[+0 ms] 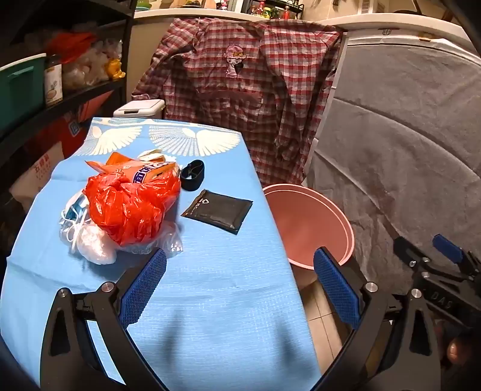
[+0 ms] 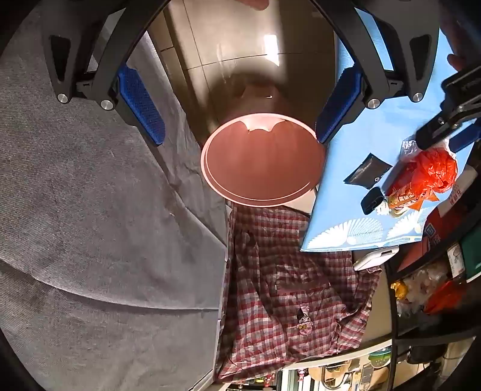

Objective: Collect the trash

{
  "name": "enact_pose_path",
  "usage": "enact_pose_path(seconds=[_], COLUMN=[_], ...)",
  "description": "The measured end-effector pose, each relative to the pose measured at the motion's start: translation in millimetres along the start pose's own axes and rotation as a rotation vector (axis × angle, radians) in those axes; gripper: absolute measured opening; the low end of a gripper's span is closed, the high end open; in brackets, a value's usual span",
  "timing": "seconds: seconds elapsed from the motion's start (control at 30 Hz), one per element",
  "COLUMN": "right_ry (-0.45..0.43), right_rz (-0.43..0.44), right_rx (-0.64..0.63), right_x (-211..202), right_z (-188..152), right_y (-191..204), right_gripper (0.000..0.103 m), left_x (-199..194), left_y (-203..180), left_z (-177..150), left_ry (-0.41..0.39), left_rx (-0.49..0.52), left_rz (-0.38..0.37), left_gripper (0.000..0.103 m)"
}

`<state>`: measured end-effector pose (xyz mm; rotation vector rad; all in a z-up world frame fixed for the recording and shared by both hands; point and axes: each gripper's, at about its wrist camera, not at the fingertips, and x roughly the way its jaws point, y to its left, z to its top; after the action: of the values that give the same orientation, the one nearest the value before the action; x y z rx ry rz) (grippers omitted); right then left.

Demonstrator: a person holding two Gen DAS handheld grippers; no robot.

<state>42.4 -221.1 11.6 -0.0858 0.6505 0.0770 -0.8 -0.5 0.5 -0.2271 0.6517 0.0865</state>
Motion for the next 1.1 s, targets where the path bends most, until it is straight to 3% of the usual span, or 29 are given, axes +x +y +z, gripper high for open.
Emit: enact_pose_path(seconds=[0.27,0.4,0.47,1.1], right_ry=[-0.01,-0.021,-0.02,-0.027], right_rz=[-0.013,-0.019,-0.013,-0.023], right_rx=[0.01,0.008,0.029,0.025], right_x=[-2,3,-5,-2], right_z=[2,3,1,3], right_y=[-4,15,-4,-7], right_gripper=[0.098,0.098,0.098,0.098], left_x=[7,10,10,12], left_y=[-16,-19,-21,-24], left_z=[-13,-4,-3,-5], left_ry=[-0.045,-0.054,-0.055,-0.052], left_rx=[0.074,0.07,0.07,0.075], left_rz=[0.012,0.018,0.014,0.007], left_gripper=[0.093,0.093,0.093,0.093])
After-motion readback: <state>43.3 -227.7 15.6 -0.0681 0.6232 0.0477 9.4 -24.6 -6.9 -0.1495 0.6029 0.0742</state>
